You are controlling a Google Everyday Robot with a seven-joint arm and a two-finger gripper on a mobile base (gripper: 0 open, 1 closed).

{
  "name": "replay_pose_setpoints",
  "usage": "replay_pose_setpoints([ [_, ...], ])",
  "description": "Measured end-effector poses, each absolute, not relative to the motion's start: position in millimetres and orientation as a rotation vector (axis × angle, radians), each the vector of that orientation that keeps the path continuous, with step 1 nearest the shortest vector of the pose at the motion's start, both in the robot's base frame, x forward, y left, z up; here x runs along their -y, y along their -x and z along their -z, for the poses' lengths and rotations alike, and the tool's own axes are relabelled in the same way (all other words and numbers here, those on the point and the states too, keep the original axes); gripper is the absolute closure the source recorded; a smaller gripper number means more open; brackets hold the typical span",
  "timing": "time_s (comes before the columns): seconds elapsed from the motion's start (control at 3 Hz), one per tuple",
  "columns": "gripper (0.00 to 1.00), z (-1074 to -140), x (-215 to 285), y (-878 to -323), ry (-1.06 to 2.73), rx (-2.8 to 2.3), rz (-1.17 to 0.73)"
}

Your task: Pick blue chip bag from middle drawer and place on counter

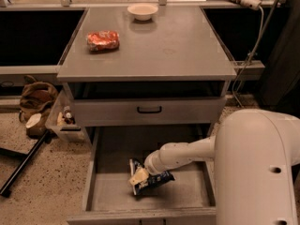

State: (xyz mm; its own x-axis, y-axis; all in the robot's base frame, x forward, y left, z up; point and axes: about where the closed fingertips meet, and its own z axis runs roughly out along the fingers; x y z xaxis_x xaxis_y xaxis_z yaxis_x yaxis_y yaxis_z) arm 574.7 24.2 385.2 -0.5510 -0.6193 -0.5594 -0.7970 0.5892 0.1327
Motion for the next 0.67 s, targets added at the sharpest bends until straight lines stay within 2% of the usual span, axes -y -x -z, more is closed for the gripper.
replay_pose_setpoints([
  [0.67,0.42,-384.8,-24.3,-574.4,1.131,-2.361,-0.520],
])
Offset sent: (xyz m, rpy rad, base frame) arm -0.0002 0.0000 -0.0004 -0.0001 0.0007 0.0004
